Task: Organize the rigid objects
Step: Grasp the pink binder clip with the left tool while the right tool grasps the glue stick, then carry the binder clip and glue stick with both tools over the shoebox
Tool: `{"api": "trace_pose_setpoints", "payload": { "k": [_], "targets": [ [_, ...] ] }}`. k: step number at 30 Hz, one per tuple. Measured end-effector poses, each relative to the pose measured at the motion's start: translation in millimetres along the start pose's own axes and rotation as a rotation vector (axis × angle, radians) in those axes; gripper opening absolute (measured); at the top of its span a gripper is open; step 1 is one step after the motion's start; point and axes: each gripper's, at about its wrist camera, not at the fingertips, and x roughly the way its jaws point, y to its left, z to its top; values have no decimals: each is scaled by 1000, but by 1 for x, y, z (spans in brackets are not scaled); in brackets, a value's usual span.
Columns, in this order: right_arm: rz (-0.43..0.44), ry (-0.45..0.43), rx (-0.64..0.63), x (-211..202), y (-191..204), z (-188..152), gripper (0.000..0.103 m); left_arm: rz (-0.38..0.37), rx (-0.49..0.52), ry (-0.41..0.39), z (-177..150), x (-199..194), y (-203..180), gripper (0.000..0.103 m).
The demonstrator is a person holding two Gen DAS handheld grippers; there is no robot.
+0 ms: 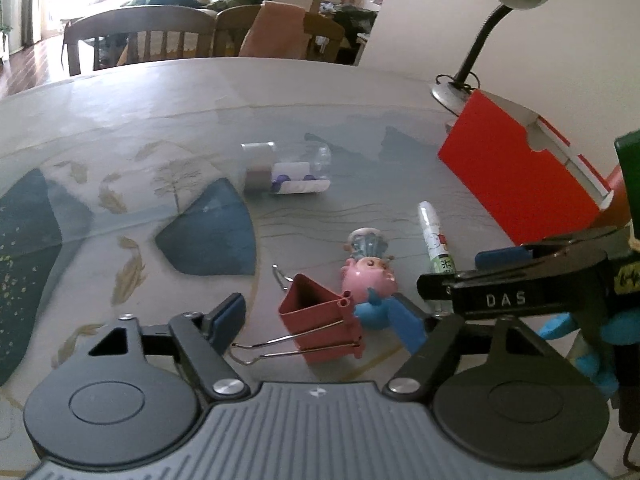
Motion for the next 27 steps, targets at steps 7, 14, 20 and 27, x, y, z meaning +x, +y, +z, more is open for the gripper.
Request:
{"api": "trace_pose_setpoints", "payload": {
  "k": [7, 14, 20, 27],
  "targets": [
    [-3, -18, 5, -5, -5, -3, 30, -25, 6, 1, 1, -3, -8, 47],
    [-2, -32, 5, -8, -13, -5, 20, -2, 1, 13, 2, -5, -15, 34],
    [41, -73, 17, -26, -22, -5, 20, 36, -12, 9, 1, -14, -18, 32],
    [117, -99, 34, -52, -36, -4, 20, 54, -49, -4, 2, -31, -22, 32]
  ]
}}
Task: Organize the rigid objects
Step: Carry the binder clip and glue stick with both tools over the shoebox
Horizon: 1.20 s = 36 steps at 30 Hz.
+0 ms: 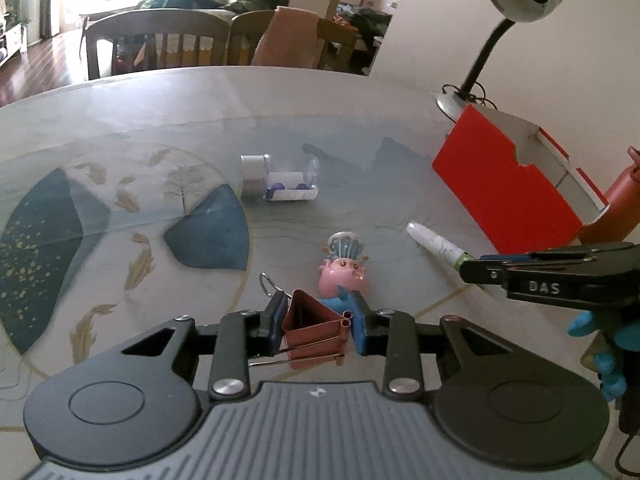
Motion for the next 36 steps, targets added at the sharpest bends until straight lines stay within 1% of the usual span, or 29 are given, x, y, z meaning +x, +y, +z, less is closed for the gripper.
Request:
{"api": "trace_pose_setpoints", "payload": {
  "k": [7, 15, 24, 31, 36],
  "targets": [
    [67, -20, -16, -29, -9, 1, 20, 12, -63, 1, 4, -14, -8, 32],
    [116, -58, -35, -58, -26, 7, 20, 12, -64, -30, 11, -29, -37, 32],
    [133, -149, -20, -92, -60, 30, 20, -11, -12, -68, 36, -36, -88, 32],
    [101, -207, 13, -107, -102, 45, 20, -49, 59, -98, 65, -27, -140, 32],
    [71, -241, 40, -113, -139, 51, 20, -80, 108, -104, 85, -12, -178, 32]
  ]
}}
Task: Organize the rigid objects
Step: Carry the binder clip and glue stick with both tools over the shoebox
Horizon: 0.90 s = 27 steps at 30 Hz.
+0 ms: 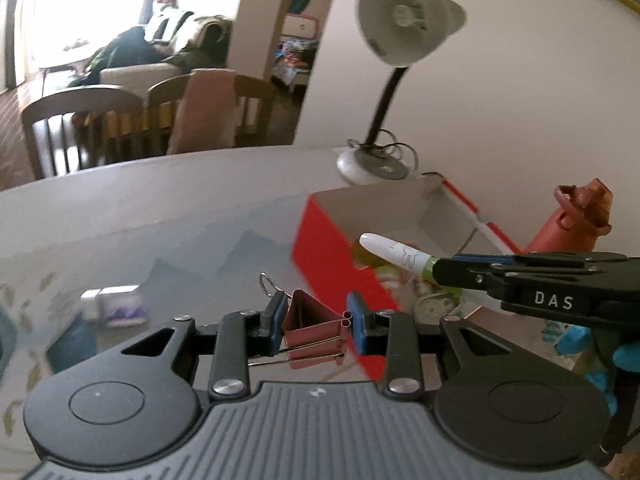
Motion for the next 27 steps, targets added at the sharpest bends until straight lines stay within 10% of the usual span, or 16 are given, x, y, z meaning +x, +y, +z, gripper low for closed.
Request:
{"api": "trace_pose_setpoints", "payload": {
  "k": [27],
  "targets": [
    [-185, 36, 133, 48, -144, 0, 20, -101, 160, 202, 41, 152, -131, 32]
  ]
}}
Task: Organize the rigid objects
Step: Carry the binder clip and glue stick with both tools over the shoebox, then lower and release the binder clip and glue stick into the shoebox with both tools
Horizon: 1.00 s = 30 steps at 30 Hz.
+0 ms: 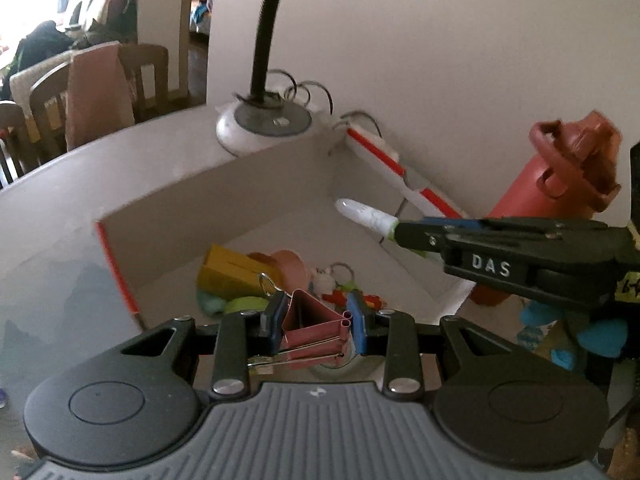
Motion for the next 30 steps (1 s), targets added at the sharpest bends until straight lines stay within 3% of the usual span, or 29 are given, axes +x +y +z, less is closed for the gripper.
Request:
{"api": "trace_pose_setpoints", "payload": {
  "k": [11, 20, 30],
  "targets": [
    [-8, 73, -22, 40, -6, -4, 20, 6, -7, 114, 2, 55, -7, 32],
    [9, 135, 10, 55, -12, -13, 18, 18, -3, 145, 3, 74, -5, 32],
    [31, 168, -3, 58, -12, -13, 28, 22, -9, 203, 3, 85, -5, 32]
  ]
}}
